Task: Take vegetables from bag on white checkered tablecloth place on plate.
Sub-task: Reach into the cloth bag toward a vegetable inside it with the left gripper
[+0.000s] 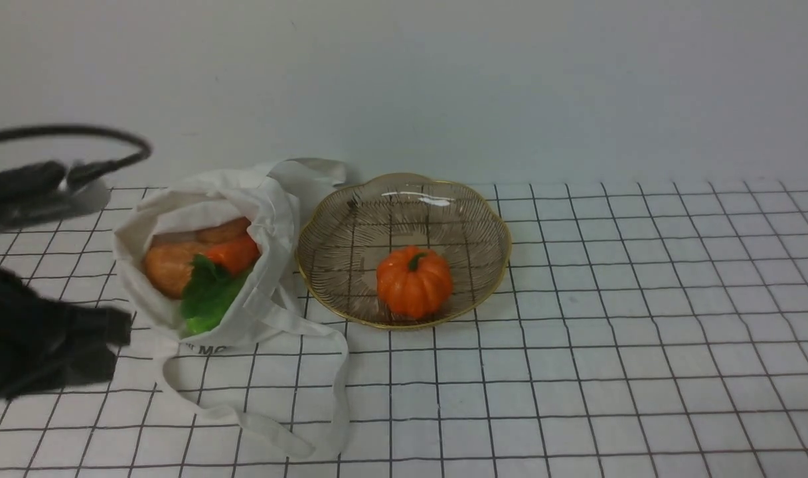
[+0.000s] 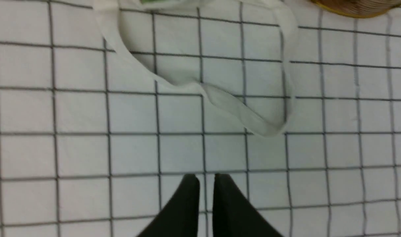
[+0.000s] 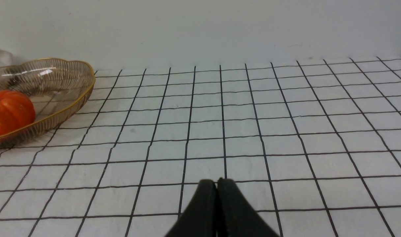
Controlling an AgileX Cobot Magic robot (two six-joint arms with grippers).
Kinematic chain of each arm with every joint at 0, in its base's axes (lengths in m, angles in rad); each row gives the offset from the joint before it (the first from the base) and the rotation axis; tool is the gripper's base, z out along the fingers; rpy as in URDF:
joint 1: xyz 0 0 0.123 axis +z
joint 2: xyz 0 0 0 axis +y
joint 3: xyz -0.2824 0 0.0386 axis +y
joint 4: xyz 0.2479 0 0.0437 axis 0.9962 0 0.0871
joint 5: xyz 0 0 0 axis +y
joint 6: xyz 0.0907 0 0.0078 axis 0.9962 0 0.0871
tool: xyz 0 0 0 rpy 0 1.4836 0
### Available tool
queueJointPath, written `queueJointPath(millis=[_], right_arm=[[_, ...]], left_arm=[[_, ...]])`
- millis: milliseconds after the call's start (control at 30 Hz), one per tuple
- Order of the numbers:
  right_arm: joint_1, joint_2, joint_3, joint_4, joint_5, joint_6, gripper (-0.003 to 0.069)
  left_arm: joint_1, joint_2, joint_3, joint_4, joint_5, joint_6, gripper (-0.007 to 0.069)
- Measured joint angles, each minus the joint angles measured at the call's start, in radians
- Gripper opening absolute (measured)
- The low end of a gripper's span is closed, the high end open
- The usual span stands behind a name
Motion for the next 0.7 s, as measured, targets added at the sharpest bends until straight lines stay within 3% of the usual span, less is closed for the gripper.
queueJointPath(millis=[233, 500, 700], right_arm=[[0.0, 0.0, 0.0, 0.0, 0.0, 0.0, -0.0015], [0.0, 0.0, 0.0, 0.0, 0.0, 0.0, -0.0015], [0.0, 0.0, 0.0, 0.0, 0.0, 0.0, -0.0015]], left_arm=[[0.0, 0.411, -0.311, 0.008, 0.089, 0.029, 0.0303], [0.0, 0.684, -0.585, 0.034, 0.125, 0.067, 0.0516], [-0.027, 0.795, -0.689, 0.039, 0.104, 0.161, 0.0552]])
